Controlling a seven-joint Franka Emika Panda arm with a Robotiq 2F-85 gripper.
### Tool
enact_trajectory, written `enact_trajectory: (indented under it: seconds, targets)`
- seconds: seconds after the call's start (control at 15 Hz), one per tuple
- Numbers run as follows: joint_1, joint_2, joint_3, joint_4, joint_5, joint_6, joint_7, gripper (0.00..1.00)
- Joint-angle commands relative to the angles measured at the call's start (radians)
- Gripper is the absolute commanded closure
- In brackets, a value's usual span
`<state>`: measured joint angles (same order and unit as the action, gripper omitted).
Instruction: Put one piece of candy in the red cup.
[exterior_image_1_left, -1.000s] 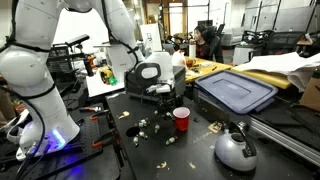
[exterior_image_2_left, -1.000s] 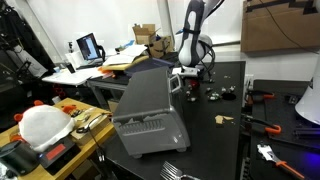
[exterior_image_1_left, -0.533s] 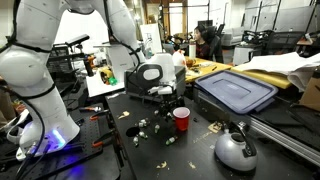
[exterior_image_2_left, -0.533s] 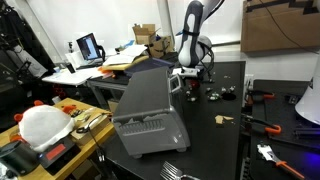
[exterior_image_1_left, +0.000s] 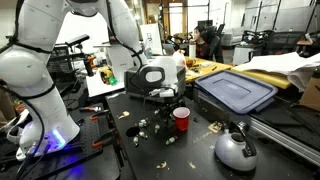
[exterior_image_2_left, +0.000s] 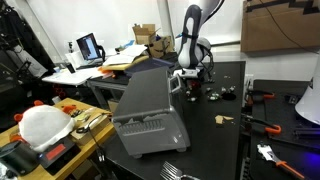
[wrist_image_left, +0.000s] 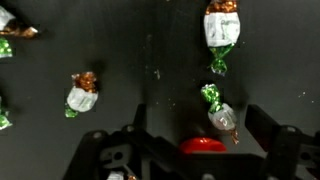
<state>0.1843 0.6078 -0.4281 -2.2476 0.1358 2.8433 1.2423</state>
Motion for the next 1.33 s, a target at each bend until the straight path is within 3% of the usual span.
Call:
enact_trajectory:
  seconds: [0.0,0.07,0.2,0.4,0.93,1.27]
  targets:
    - [-0.026,-0.002,0.027,0.030,-0.016,-0.043,0.000,0.00]
    - [-0.030,-0.002,0.031,0.031,-0.017,-0.044,-0.003,0.00]
    - [-0.033,-0.003,0.036,0.031,-0.020,-0.039,-0.008,0.09]
    - [-0.040,-0.001,0.042,0.034,-0.030,-0.031,-0.018,0.39]
    - [-0.048,-0.003,0.049,0.050,-0.031,-0.024,-0.100,0.99]
    - [-0.045,-0.049,0.054,0.015,-0.033,-0.026,-0.131,0.94]
